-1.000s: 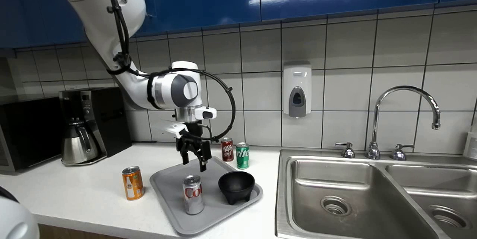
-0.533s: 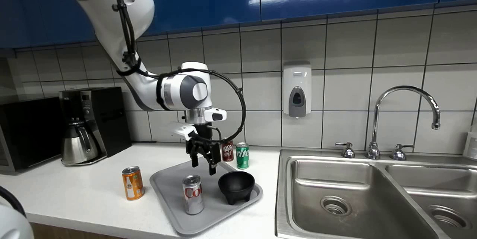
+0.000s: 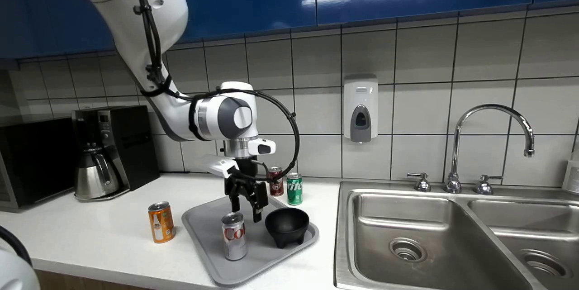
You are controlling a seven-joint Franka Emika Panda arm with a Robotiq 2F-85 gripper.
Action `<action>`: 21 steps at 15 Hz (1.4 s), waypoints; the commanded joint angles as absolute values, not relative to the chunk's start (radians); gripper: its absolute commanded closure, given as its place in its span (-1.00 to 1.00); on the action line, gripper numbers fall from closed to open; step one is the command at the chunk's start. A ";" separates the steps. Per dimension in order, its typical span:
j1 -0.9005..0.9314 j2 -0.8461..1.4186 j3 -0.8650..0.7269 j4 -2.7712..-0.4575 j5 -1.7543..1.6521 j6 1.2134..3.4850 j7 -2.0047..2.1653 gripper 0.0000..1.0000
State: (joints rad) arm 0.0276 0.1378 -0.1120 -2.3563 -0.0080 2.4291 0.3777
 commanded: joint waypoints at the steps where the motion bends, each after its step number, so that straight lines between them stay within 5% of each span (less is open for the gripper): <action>1: 0.013 0.086 -0.095 -2.401 -0.022 2.422 0.352 -1.00; 18: 0.026 0.058 -0.040 -2.457 -0.008 2.412 0.339 -1.00; 19: 0.024 0.056 -0.041 -2.461 -0.006 2.413 0.337 -0.50; 21: 0.022 0.051 -0.043 -2.465 -0.006 2.412 0.336 -0.31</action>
State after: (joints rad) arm 0.0336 0.1010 -0.0497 -2.4343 -0.0080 2.4280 0.3579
